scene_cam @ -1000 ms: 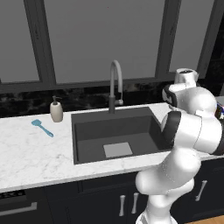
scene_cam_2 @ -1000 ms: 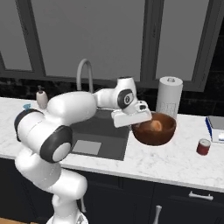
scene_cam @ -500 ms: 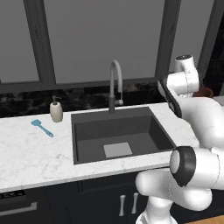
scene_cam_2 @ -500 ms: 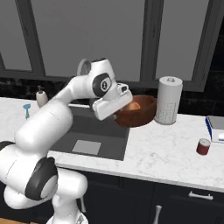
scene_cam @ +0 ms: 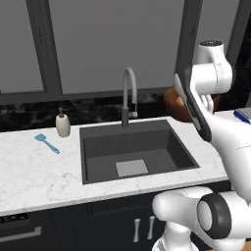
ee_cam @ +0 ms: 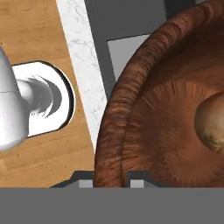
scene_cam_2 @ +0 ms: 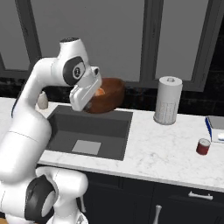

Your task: Pick the onion from the sink and place it in the bowl. Then pick the bowl and place it in the microwave. Then close the microwave door and press the start button.

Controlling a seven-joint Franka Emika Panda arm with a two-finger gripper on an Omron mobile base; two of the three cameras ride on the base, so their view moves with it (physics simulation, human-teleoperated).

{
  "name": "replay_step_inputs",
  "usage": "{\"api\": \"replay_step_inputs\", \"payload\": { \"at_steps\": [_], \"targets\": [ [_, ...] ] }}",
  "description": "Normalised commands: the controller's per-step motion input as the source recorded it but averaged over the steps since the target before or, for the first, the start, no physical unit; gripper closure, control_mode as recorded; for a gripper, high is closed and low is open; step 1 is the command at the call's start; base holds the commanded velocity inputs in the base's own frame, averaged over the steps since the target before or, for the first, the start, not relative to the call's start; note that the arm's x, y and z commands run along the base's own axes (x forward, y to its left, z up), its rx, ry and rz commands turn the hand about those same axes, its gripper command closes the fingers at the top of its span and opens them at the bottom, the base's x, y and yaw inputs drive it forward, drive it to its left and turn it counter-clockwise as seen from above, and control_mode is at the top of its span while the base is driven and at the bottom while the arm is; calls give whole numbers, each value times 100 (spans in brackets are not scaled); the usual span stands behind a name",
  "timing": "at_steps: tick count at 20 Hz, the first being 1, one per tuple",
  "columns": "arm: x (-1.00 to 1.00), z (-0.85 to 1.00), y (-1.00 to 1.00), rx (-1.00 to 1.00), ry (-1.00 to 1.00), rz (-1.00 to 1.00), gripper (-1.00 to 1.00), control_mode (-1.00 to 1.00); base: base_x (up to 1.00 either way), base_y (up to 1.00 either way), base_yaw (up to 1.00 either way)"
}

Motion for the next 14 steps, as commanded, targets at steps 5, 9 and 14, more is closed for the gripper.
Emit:
{"api": "replay_step_inputs", "payload": {
  "at_steps": [5,9,14],
  "targets": [
    [-59,79,89,15,17,36,100,-100,0,0,0],
    [-100,10,53,22,-6,2,100,-100,0,0,0],
    [-82,1,37,11,-32,-15,100,-100,0,0,0]
  ]
}}
